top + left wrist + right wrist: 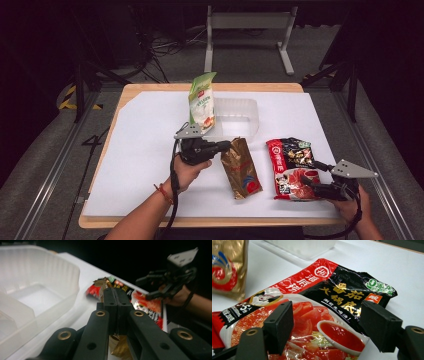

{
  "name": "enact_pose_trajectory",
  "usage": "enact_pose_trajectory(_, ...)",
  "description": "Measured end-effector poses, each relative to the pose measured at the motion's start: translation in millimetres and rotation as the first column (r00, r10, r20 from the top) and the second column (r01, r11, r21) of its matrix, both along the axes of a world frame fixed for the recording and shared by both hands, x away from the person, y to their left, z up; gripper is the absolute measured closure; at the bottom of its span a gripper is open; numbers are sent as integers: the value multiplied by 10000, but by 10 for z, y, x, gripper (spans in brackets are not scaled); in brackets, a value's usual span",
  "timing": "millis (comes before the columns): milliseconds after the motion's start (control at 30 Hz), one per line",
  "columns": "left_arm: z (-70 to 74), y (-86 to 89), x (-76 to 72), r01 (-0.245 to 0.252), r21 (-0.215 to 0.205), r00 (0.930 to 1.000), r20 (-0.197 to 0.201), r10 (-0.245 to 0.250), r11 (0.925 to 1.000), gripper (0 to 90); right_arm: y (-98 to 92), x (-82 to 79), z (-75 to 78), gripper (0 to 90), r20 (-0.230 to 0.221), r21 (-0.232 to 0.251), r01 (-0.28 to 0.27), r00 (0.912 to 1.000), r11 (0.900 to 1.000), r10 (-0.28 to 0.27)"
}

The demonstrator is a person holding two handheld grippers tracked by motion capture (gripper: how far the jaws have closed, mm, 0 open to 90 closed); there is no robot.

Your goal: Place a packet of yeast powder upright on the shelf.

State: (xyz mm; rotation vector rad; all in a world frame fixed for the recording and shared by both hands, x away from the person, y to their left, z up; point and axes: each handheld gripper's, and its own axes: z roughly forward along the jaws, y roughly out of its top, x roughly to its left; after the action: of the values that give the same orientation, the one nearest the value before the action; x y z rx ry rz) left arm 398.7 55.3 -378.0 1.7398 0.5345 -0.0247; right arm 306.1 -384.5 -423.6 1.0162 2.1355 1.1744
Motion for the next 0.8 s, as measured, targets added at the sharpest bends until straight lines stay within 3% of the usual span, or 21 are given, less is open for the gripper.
enact_pose_trajectory(367, 298, 229, -106, -647, -1045, 9956, 602, 713, 9924, 900, -2, 6, -2, 274, -22, 8, 15, 10000, 10000, -15)
enact_pose_trajectory(467, 375, 277, -103, -1034, -1290, 9908, 737, 1135, 9862, 900, -5, 8, -5, 274, -22, 26, 26, 10000, 10000, -26)
enact_pose_trajectory(567, 452, 337, -58, -1422, -1762, 9860, 618, 1551, 9740, 900, -4, 11, -8, 275, -41, 24, 43, 10000, 10000, -43)
enact_pose_trajectory(700, 520, 379, -4, -1762, -1925, 9798, 597, 1908, 9654, 900, 3, 12, -12, 274, -51, -27, 19, 10000, 10000, -19)
enact_pose_trajectory(767, 579, 421, 51, -2219, -1979, 9700, 549, 2368, 9548, 900, 0, 14, -14, 274, -65, -11, 41, 10000, 10000, -41)
enact_pose_trajectory(800, 579, 421, 51, -2219, -1979, 9700, 549, 2368, 9548, 900, 0, 14, -14, 274, -65, -11, 41, 10000, 10000, -41)
